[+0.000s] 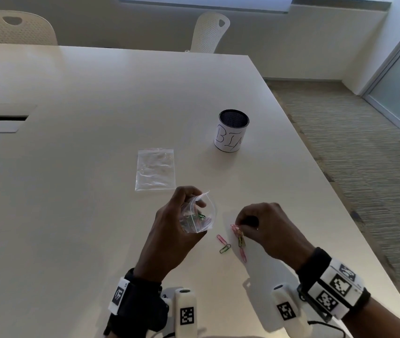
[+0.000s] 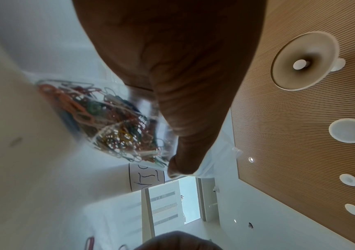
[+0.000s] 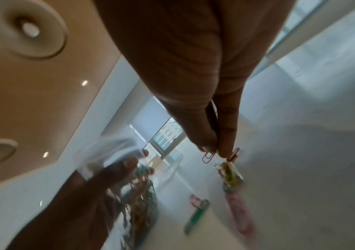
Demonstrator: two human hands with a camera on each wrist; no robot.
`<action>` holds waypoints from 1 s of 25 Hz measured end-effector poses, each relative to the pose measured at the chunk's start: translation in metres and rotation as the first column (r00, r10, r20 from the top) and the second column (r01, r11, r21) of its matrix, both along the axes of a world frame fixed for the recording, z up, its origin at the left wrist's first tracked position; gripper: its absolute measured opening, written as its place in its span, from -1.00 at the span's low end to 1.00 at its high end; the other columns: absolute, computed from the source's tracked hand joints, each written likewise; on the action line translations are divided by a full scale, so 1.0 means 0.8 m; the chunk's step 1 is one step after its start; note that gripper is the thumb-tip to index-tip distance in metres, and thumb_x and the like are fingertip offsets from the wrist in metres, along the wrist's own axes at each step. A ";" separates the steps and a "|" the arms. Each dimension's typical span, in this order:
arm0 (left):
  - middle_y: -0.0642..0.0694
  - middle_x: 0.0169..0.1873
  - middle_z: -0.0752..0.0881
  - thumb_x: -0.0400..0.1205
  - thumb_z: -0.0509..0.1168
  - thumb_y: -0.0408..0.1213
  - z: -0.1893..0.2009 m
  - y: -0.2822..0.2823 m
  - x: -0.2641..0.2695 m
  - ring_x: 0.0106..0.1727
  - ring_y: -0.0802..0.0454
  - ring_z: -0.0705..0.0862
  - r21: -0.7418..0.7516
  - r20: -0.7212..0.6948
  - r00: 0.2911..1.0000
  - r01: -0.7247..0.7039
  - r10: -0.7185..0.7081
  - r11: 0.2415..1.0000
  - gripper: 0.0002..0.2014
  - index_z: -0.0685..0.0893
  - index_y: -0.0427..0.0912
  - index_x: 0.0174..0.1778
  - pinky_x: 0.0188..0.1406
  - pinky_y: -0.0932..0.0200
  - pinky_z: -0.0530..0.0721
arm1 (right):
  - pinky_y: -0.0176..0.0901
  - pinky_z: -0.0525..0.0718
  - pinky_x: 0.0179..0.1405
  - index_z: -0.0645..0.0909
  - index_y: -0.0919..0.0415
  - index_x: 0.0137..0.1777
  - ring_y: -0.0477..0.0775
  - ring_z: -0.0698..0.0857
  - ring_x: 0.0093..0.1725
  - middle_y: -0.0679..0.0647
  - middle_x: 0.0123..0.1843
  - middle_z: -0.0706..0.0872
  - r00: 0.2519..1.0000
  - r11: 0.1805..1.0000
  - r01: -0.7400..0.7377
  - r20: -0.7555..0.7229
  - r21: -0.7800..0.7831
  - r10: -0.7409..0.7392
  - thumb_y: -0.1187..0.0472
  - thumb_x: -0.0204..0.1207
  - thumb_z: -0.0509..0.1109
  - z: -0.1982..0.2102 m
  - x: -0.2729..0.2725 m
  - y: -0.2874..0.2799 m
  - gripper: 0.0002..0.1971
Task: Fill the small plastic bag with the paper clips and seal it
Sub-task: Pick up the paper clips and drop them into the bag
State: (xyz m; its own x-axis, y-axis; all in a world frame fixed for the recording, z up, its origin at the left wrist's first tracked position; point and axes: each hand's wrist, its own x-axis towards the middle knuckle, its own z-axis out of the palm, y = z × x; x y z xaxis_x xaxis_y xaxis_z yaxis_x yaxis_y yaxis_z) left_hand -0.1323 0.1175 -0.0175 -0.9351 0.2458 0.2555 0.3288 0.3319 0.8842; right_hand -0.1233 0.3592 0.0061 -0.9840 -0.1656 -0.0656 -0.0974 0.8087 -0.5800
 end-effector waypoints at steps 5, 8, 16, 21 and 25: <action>0.19 0.08 0.79 0.49 0.69 -0.31 0.001 0.001 0.000 0.12 0.16 0.82 -0.002 -0.009 1.000 0.003 -0.003 1.000 -0.44 0.57 0.02 0.30 -0.01 0.24 0.86 | -0.09 0.88 -0.07 0.87 0.19 -0.13 0.04 0.89 -0.23 0.09 -0.26 0.90 0.995 0.907 0.096 0.041 -0.410 -0.087 0.41 0.50 0.62 0.055 0.001 -0.011 -0.89; 0.22 0.07 0.80 0.48 0.70 -0.29 0.002 0.001 0.000 0.09 0.21 0.82 -0.014 -0.008 1.000 0.003 -0.003 1.000 -0.43 0.56 0.05 0.30 -0.06 0.34 0.82 | -0.16 0.87 -0.05 0.86 0.20 -0.08 -0.02 0.89 -0.22 0.05 -0.24 0.90 0.998 0.903 -0.033 -0.068 -0.428 0.005 0.37 0.52 0.62 0.083 0.004 -0.041 -0.93; 0.19 0.05 0.80 0.47 0.68 -0.34 0.004 -0.002 0.001 0.07 0.18 0.83 -0.007 -0.012 1.000 -0.014 0.014 1.000 -0.45 0.57 0.00 0.27 -0.06 0.20 0.84 | -0.15 0.86 0.01 0.90 0.11 0.03 -0.16 0.88 -0.14 -0.11 -0.13 0.92 0.972 0.945 -0.126 -0.226 -0.302 0.057 0.28 0.55 0.62 0.095 -0.006 -0.049 -0.89; 0.15 0.07 0.79 0.49 0.67 -0.33 0.006 -0.004 0.003 0.08 0.07 0.82 -0.004 -0.005 1.000 -0.018 0.018 1.000 -0.47 0.57 0.01 0.28 -0.02 0.01 0.85 | -0.18 0.62 0.50 0.56 -0.15 0.60 -0.23 0.62 0.38 -0.21 0.51 0.65 0.970 0.957 -0.227 0.133 0.183 0.205 0.00 0.46 0.68 0.045 0.000 0.011 -0.31; 0.15 0.08 0.79 0.50 0.67 -0.34 0.006 -0.003 0.003 0.09 0.05 0.82 -0.008 0.002 1.000 -0.019 0.019 1.000 -0.46 0.57 0.01 0.29 -0.02 -0.03 0.85 | -0.30 0.39 0.61 0.42 -0.18 0.69 -0.24 0.33 0.65 -0.30 0.68 0.39 0.944 0.909 -0.323 0.154 0.263 0.291 -0.12 0.43 0.65 0.006 0.021 0.021 -0.18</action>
